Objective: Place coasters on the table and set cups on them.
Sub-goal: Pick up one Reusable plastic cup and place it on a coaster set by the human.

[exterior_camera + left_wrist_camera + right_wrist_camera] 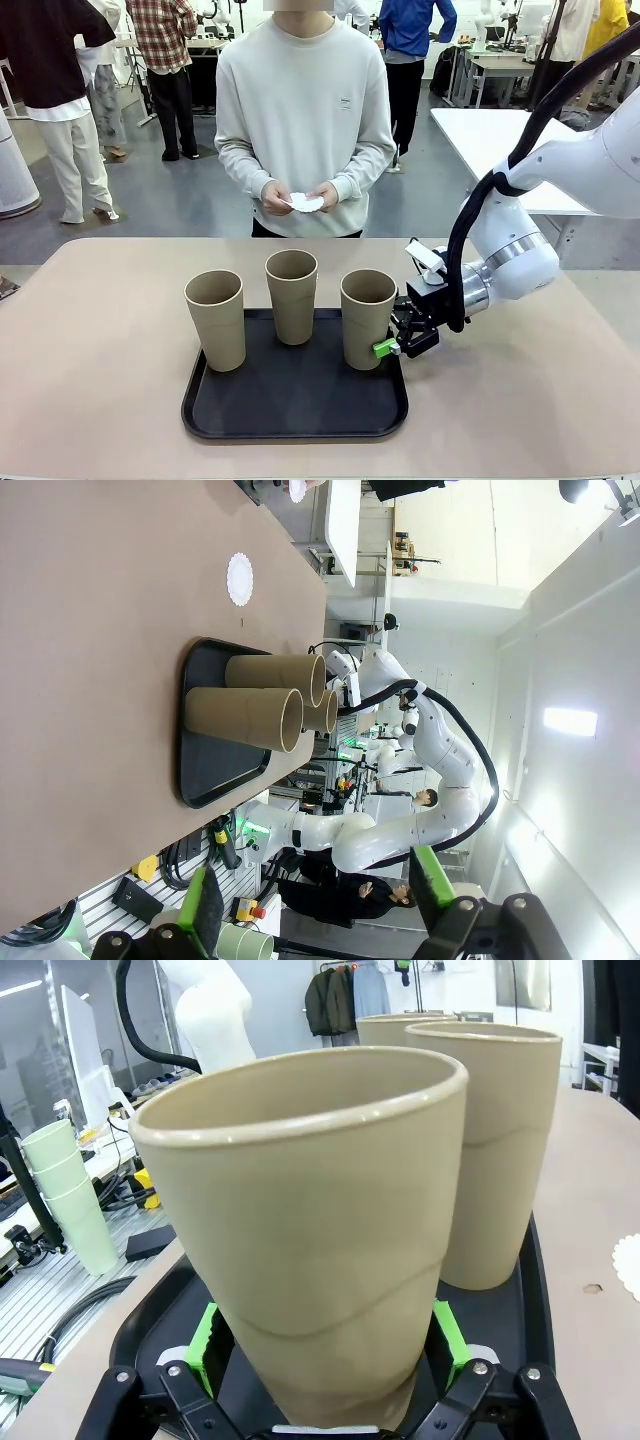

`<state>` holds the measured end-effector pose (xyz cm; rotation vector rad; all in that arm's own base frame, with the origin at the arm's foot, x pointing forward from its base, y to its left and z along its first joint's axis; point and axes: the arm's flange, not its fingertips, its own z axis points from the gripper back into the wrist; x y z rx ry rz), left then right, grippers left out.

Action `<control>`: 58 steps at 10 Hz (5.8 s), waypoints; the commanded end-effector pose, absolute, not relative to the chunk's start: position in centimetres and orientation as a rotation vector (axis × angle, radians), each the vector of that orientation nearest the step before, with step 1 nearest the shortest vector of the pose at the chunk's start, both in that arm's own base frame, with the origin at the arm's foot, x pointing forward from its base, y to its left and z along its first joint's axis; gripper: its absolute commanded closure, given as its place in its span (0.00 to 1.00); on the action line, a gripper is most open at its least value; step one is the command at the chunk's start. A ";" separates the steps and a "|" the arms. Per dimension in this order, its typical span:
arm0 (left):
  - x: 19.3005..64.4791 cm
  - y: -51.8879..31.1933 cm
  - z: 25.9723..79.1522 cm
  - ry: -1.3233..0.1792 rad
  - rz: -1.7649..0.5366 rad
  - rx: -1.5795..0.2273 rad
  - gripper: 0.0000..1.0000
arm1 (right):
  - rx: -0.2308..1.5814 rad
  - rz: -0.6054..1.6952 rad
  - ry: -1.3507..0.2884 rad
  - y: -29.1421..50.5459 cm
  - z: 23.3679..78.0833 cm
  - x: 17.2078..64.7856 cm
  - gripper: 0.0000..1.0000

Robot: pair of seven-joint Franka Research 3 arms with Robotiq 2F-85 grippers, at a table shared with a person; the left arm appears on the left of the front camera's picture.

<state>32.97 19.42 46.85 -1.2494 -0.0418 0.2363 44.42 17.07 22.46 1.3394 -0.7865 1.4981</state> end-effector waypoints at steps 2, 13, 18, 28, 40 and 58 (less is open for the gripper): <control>32.9 19.5 47.0 -0.049 0.233 -1.262 0.00 | 1.391 1.507 -0.767 17.5 22.7 44.5 0.00; 32.9 19.5 47.0 -0.049 0.233 -1.262 0.00 | 1.242 1.317 -1.060 16.1 37.0 41.9 1.00; 32.9 19.5 47.0 -0.049 0.233 -1.262 0.00 | 1.245 1.310 -1.064 15.7 39.9 42.7 1.00; 32.9 19.5 47.0 -0.049 0.233 -1.262 0.00 | 1.214 1.202 -0.967 19.4 44.6 48.0 0.18; 32.9 19.5 47.0 -0.049 0.233 -1.262 0.00 | 1.201 1.198 -1.011 20.5 41.4 57.6 0.18; 32.9 19.5 47.0 -0.049 0.233 -1.262 0.00 | 1.293 1.295 -0.828 29.7 26.1 63.2 0.18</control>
